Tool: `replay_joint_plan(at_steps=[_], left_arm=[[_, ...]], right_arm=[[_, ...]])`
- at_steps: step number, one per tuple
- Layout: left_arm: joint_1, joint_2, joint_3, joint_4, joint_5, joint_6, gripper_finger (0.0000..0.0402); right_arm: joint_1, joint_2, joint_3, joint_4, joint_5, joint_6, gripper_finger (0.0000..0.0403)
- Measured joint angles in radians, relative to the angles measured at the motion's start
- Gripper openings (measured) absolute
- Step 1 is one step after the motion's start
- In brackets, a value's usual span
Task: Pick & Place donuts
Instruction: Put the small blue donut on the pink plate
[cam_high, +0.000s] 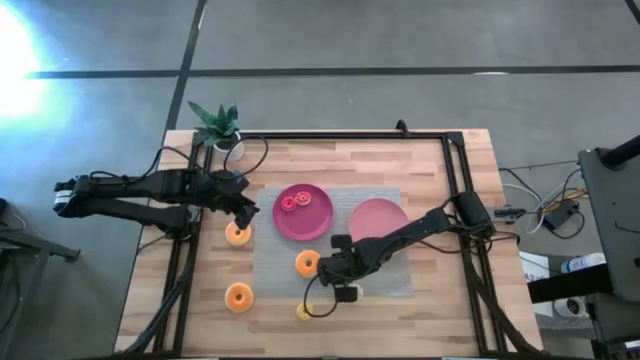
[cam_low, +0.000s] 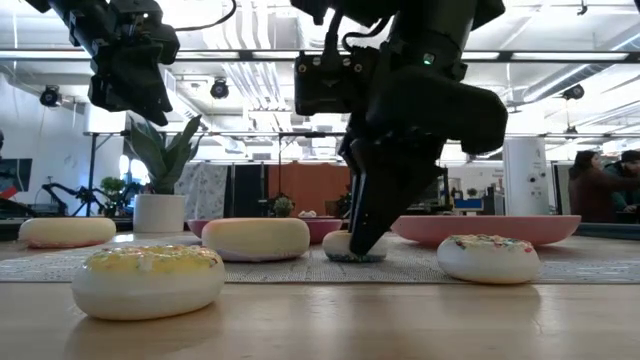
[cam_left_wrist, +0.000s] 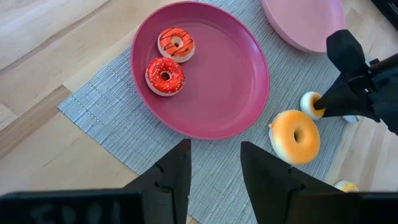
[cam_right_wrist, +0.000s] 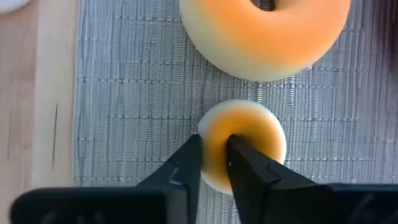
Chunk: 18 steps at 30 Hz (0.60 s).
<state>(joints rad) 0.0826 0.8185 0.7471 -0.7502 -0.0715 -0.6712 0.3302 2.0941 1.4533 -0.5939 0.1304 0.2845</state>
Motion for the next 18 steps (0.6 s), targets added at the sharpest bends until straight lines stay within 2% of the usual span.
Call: replay_joint_plan(at_steps=[2,5,10,14,18], left_arm=[[0.000,0.000,0.000,0.000,0.000,0.000,0.0112],[0.000,0.000,0.000,0.000,0.000,-0.001,0.0112],[0.000,0.000,0.000,0.000,0.000,-0.008,0.0112],[0.000,0.000,0.000,0.002,0.000,-0.008,0.0112],[-0.008,0.001,0.000,0.029,0.000,0.008,0.0112]], right_arm=[[-0.003,0.000,-0.003,0.006,0.000,0.047,0.0041],[-0.021,-0.003,-0.013,0.011,-0.010,0.202,0.0019],[-0.055,-0.055,-0.049,0.043,-0.014,0.337,0.0010],[-0.097,-0.170,-0.095,0.127,-0.012,0.411,0.0009],[-0.173,-0.290,-0.210,0.341,0.022,0.534,0.0009]])
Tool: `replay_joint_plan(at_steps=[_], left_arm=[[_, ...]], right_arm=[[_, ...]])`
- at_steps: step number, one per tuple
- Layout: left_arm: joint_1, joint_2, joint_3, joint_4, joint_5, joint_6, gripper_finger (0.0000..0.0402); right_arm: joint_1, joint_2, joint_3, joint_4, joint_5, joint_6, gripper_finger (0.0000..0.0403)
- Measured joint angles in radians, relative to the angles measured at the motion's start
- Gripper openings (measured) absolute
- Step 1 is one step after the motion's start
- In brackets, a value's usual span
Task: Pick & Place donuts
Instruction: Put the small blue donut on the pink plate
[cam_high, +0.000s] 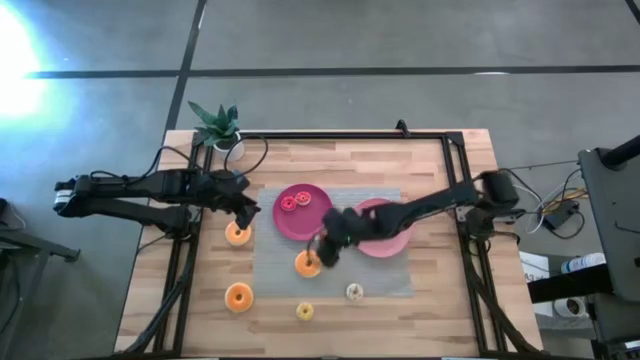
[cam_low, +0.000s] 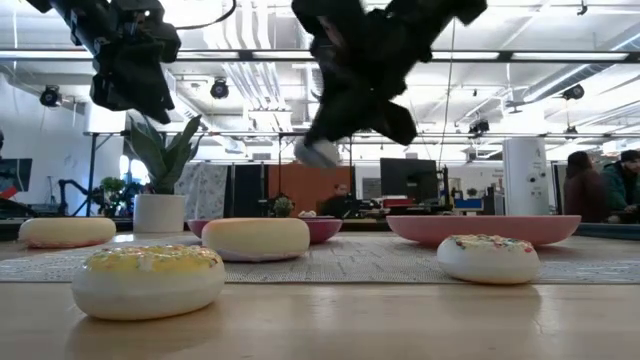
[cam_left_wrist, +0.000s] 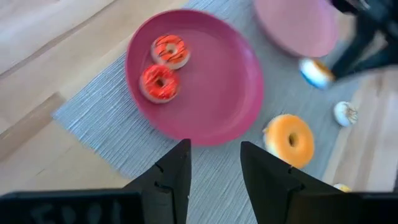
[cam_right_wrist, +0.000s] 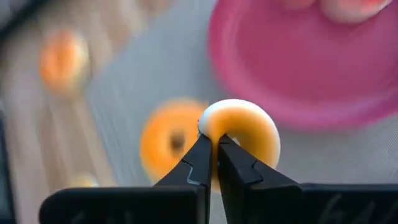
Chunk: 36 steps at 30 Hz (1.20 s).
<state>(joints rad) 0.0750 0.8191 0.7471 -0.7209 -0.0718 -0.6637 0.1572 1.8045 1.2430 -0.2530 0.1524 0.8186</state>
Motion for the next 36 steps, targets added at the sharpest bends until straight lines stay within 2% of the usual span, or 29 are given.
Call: replay_joint_plan(at_steps=[3,6,9,11,17,19,22,29,36], left_arm=[[-0.017,0.000,0.000,0.068,0.000,0.055,0.0112],[-0.040,0.000,-0.010,0.175,0.000,0.140,0.0112],[-0.064,0.002,-0.046,0.314,-0.010,0.219,0.0112],[-0.072,0.007,-0.072,0.416,-0.022,0.243,0.0112],[-0.070,0.028,-0.157,0.713,-0.087,0.211,0.0121],[-0.062,0.035,-0.175,0.793,-0.085,0.188,0.0134],[-0.032,0.039,-0.194,0.829,-0.066,0.085,0.0159],[0.079,0.027,-0.227,1.048,0.185,-0.050,0.0176],[0.117,0.026,-0.297,1.323,0.329,-0.109,0.0176]], right_arm=[[-0.070,-0.074,-0.110,0.263,0.007,0.140,0.0009],[-0.125,-0.101,-0.228,0.614,0.013,0.296,0.0009],[-0.147,-0.088,-0.300,0.910,0.090,0.420,0.0011],[-0.146,-0.075,-0.316,1.016,0.161,0.483,0.0013],[-0.145,-0.035,-0.271,1.072,0.184,0.475,0.0017],[-0.145,-0.025,-0.238,1.080,0.149,0.445,0.0017],[-0.145,-0.020,-0.202,1.071,0.082,0.374,0.0017],[-0.144,-0.029,-0.152,1.081,-0.063,0.292,0.0017],[-0.144,-0.029,-0.134,1.188,-0.085,0.281,0.0017]])
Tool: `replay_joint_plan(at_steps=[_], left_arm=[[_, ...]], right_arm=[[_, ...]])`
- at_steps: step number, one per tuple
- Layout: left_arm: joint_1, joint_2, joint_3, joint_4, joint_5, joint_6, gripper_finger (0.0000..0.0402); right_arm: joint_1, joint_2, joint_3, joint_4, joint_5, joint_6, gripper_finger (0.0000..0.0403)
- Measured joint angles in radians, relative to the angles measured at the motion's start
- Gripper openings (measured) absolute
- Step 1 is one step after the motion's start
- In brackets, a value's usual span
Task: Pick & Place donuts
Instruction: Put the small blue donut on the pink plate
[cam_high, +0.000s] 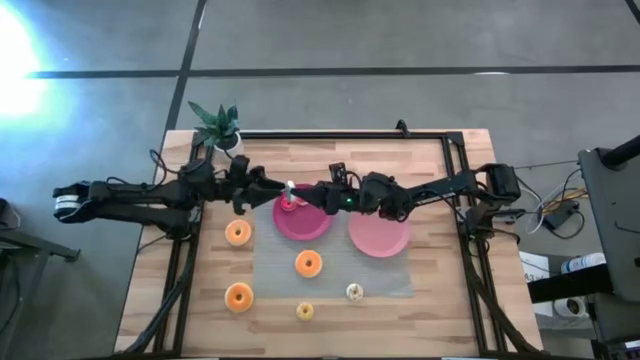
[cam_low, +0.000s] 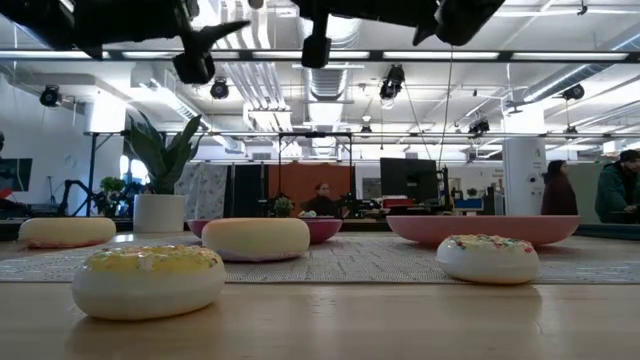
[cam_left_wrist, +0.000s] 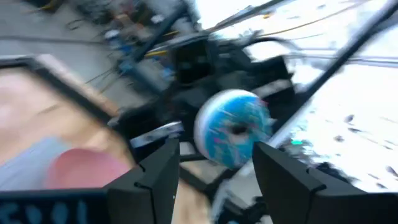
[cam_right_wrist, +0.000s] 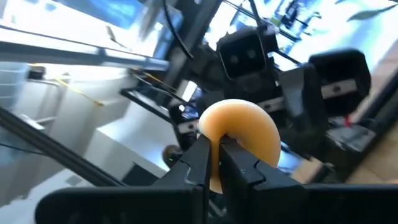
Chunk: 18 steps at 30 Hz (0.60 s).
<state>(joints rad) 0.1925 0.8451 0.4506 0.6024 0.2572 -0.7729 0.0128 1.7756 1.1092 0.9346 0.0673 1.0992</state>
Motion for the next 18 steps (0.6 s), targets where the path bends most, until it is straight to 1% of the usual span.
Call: replay_joint_plan(at_steps=[3,5,9,15,18], left_arm=[[-0.001,0.000,-0.033,0.130,0.023,-0.023,0.0176],[0.000,0.000,-0.045,0.177,0.026,-0.034,0.0176],[0.000,0.011,-0.045,0.187,0.027,-0.031,0.0176],[0.000,0.077,-0.027,0.196,0.030,-0.032,0.0176],[0.000,0.112,-0.003,0.231,0.030,-0.032,0.0176]], right_arm=[[0.000,0.000,0.001,0.050,0.001,0.001,0.0017],[0.000,-0.001,0.000,0.060,0.002,0.020,0.0018],[0.000,-0.001,-0.002,0.061,0.002,0.044,0.0018],[0.000,0.003,0.000,0.074,-0.020,0.075,0.0018],[0.000,0.011,0.008,0.072,-0.024,0.085,0.0018]])
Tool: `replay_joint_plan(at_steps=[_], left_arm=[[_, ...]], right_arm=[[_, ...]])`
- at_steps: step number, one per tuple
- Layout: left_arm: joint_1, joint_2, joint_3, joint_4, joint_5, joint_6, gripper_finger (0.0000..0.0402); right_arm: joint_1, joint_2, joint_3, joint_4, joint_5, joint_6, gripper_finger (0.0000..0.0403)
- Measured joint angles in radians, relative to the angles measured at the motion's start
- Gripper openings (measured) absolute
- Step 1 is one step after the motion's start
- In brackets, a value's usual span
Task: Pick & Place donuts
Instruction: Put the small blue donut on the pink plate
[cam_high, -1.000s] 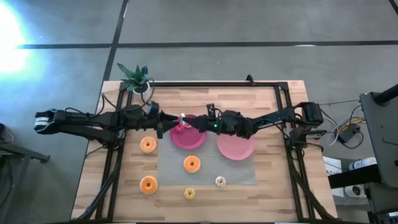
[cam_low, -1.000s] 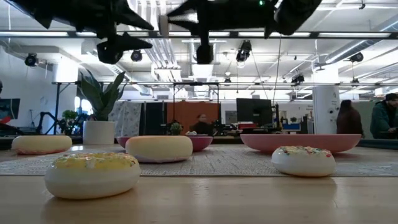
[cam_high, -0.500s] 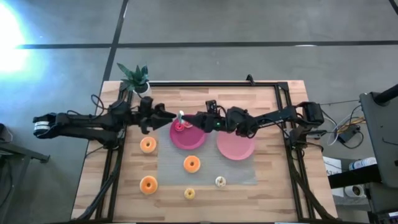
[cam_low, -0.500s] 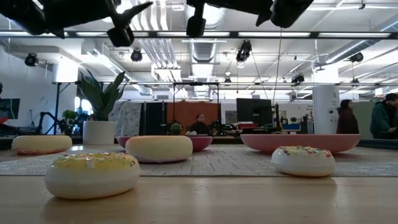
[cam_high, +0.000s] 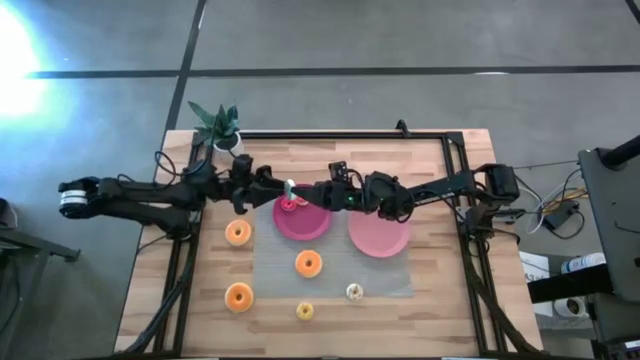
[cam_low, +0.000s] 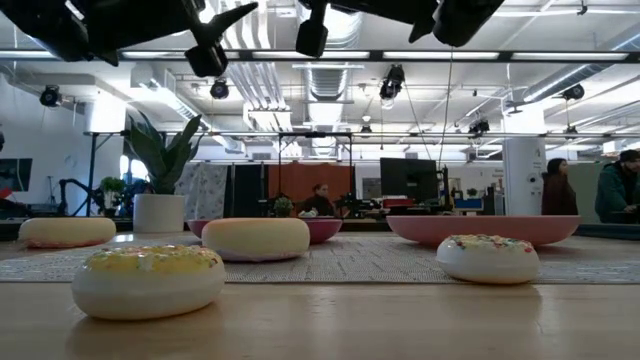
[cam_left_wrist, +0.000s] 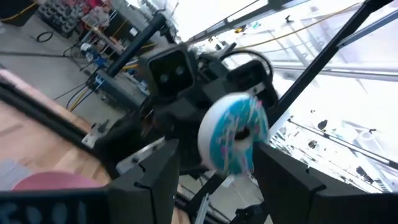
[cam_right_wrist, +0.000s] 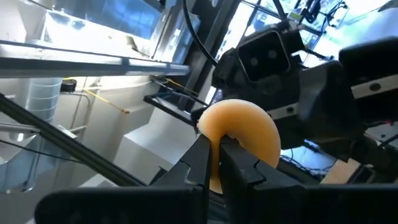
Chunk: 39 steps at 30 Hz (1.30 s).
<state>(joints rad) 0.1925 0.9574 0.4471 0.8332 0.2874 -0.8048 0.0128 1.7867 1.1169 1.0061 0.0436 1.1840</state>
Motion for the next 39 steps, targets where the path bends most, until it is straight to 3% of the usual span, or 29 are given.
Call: replay_joint_plan(at_steps=[21,27,34,39], left_arm=[[0.001,0.045,0.034,0.035,0.076,0.018,0.0172],[0.002,0.045,0.032,-0.003,0.076,0.025,0.0122],[0.008,0.038,0.019,-0.068,0.061,0.081,0.0037],[0.026,0.034,0.002,-0.139,0.043,0.089,0.0011]], right_arm=[[-0.003,0.001,-0.007,-0.012,0.002,-0.005,0.0018],[-0.007,-0.003,-0.009,-0.104,0.027,-0.005,0.0029],[-0.012,-0.019,-0.014,-0.156,0.034,-0.018,0.0086],[-0.016,-0.067,-0.025,-0.300,0.077,-0.049,0.0128]])
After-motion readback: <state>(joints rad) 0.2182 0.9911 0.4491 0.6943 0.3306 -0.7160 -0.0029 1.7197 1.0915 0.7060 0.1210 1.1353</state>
